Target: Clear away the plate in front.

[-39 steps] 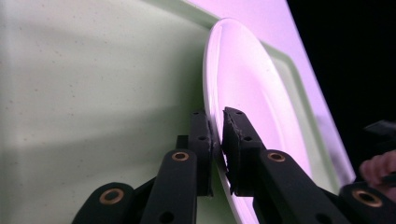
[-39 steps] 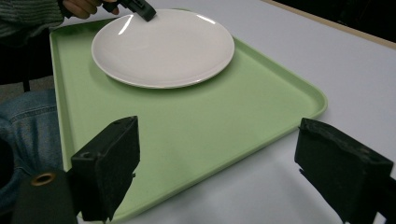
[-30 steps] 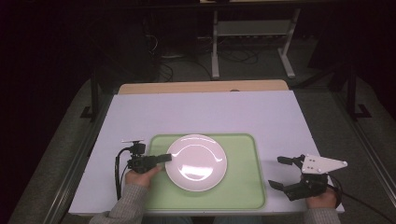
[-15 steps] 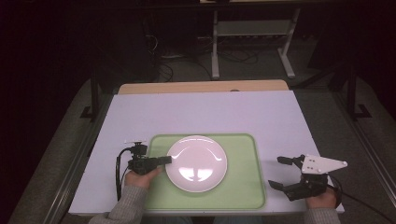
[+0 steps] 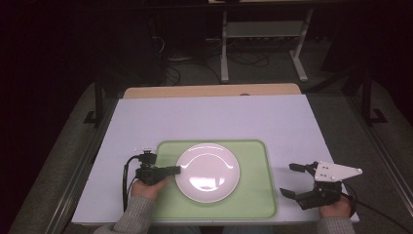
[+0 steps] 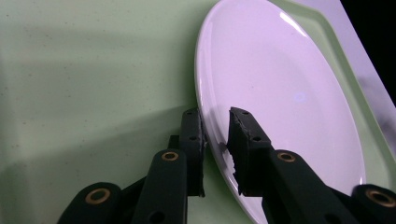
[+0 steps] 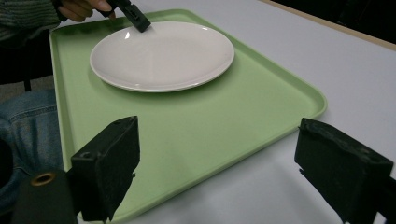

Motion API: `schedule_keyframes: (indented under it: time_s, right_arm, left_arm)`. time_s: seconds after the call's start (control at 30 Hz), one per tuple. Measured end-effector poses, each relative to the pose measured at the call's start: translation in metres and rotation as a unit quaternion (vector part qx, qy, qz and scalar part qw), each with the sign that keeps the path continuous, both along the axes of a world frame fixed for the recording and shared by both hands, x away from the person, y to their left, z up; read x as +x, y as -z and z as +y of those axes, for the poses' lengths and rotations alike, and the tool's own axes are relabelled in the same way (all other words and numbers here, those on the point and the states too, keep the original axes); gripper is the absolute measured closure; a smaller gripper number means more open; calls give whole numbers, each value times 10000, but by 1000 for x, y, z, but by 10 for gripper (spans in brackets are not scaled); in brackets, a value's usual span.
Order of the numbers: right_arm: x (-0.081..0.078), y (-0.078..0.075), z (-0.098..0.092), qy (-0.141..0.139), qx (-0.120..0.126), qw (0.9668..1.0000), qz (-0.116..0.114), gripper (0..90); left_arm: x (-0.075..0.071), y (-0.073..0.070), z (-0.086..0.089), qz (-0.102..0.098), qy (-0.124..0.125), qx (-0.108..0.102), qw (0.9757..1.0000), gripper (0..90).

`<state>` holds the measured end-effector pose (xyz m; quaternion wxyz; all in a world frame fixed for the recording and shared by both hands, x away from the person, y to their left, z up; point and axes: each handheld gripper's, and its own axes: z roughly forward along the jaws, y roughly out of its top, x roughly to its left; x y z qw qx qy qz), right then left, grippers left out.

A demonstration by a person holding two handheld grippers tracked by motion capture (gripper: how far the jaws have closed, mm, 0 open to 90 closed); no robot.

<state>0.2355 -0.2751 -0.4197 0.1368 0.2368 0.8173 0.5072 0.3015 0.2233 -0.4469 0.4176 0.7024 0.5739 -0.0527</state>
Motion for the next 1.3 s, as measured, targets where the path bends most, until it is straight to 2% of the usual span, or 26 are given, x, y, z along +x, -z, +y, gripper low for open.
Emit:
schedule_keyframes:
  time_s: [0.23, 0.33, 0.4, 0.43, 0.47, 0.5, 0.6, 0.77, 0.83, 0.87, 0.9, 0.93, 0.97, 1.0, 1.03, 1.07, 1.1, 1.13, 1.17, 1.2, 1.23, 1.27, 1.3]
  right_arm:
    - [0, 0, 0, -5, -13, 10000, 16, 132]
    - [0, 0, 1, -3, -20, 10000, 16, 132]
    - [0, 1, 1, -2, -26, 10000, 20, 132]
    - [0, 1, 1, -2, -29, 10000, 25, 132]
    - [0, 1, 1, -2, -29, 10000, 25, 132]
    - [1, 1, 1, -1, -32, 10000, 31, 132]
    - [1, 1, 1, 5, -36, 10000, 38, 132]
    - [1, 1, 1, 26, -42, 10000, 57, 132]
    - [1, 2, 1, 30, -46, 10000, 52, 132]
    - [1, 2, 1, 31, -48, 10000, 59, 132]
    - [2, 2, 1, 34, -49, 10000, 65, 132]
    - [2, 2, 1, 39, -50, 10000, 74, 132]
    - [2, 2, 1, 44, -50, 9999, 89, 132]
    - [2, 2, 1, 44, -50, 9999, 89, 132]
    - [2, 3, 1, 51, -56, 9999, 92, 132]
    - [2, 3, 1, 51, -56, 9999, 92, 132]
    - [2, 3, 1, 52, -61, 9999, 93, 132]
    - [2, 3, 1, 52, -61, 9999, 93, 132]
    - [3, 3, 1, 55, -60, 9999, 96, 132]
    - [3, 3, 1, 55, -60, 9999, 96, 132]
    - [3, 3, 1, 58, -64, 9999, 98, 132]
    - [3, 3, 1, 58, -64, 9999, 98, 132]
    - [3, 3, 1, 58, -66, 9999, 94, 132]
  left_arm:
    - [0, 1, 0, -9, 16, -17, 10000, 747]
    - [0, -1, 3, -79, 2, -2, 10000, 745]
    - [0, -3, 5, -156, -9, 33, 9999, 739]
    - [-1, -6, 6, -259, 30, 118, 9996, 735]
    - [-1, -6, 6, -259, 30, 118, 9996, 725]
    - [-2, -9, 8, -382, 51, 180, 9991, 723]
    - [-4, -12, 10, -485, 64, 202, 9986, 717]
    - [-6, -20, 14, -810, 113, 328, 9961, 685]
    - [-7, -21, 14, -860, 123, 329, 9957, 680]
    - [-7, -22, 15, -915, 139, 350, 9951, 679]
    - [-9, -25, 16, -1065, 183, 387, 9934, 663]
    - [-9, -25, 16, -1065, 183, 387, 9934, 654]
    - [-10, -27, 16, -1183, 217, 463, 9917, 651]
    - [-10, -27, 16, -1183, 217, 463, 9917, 638]
    - [-12, -29, 17, -1310, 258, 517, 9897, 627]
    - [-12, -29, 17, -1310, 258, 517, 9897, 621]
    - [-13, -32, 18, -1425, 296, 574, 9877, 612]
    - [-13, -32, 18, -1425, 296, 574, 9877, 602]
    - [-13, -33, 18, -1496, 308, 575, 9866, 593]
    - [-14, -35, 19, -1561, 320, 625, 9852, 593]
    - [-16, -37, 19, -1684, 354, 706, 9825, 573]
    - [-16, -37, 19, -1684, 354, 706, 9825, 568]
    - [-18, -40, 20, -1808, 387, 777, 9797, 559]
